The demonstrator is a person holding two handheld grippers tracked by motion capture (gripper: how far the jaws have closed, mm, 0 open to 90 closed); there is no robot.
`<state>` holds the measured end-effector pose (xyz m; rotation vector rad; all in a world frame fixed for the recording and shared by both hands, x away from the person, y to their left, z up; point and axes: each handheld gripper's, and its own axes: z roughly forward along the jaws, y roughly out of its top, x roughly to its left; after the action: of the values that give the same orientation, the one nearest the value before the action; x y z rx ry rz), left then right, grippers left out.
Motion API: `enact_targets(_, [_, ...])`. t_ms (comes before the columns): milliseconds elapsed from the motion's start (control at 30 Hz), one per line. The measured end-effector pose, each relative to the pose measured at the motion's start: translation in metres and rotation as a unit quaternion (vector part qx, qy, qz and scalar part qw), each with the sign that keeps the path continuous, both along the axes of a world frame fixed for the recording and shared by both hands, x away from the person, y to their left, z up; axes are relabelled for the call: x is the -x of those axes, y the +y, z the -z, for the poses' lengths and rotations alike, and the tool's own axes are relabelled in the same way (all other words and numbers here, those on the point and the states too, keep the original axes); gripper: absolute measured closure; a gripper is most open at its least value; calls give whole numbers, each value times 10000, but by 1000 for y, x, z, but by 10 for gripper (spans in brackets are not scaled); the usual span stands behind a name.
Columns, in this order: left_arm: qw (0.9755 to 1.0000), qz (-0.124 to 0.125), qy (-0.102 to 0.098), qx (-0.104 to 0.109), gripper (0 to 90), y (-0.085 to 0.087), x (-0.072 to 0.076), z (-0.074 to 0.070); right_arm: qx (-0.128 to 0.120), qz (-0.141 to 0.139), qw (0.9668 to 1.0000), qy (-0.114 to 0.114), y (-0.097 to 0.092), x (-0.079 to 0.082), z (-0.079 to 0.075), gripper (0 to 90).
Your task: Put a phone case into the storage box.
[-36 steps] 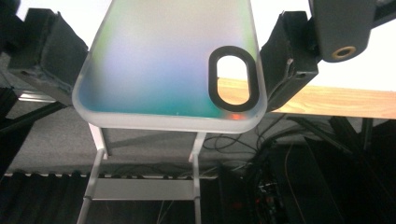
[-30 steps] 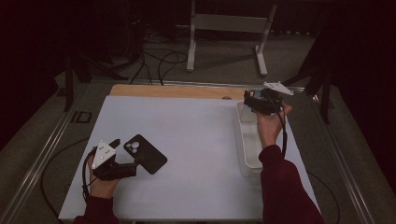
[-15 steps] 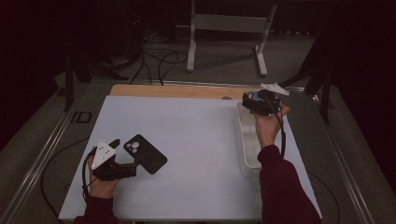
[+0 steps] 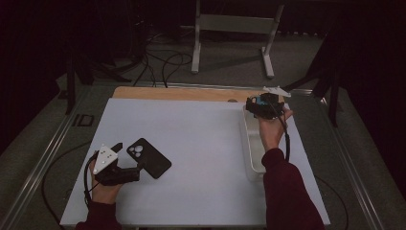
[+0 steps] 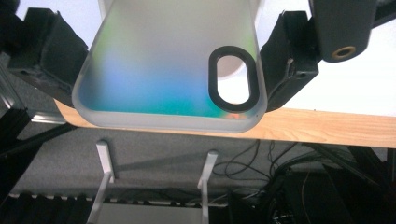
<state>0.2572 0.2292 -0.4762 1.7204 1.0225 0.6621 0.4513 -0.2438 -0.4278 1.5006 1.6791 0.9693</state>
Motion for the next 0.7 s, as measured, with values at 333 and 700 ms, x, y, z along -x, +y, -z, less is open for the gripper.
enact_targets(333, [10000,-2,-4,-4,1,0,0,0,9,59,9999,158,0,-4,6,164])
enact_targets(700, [10000,1,-4,5,1,0,0,0,50,85,9997,232,2,-8,11,164])
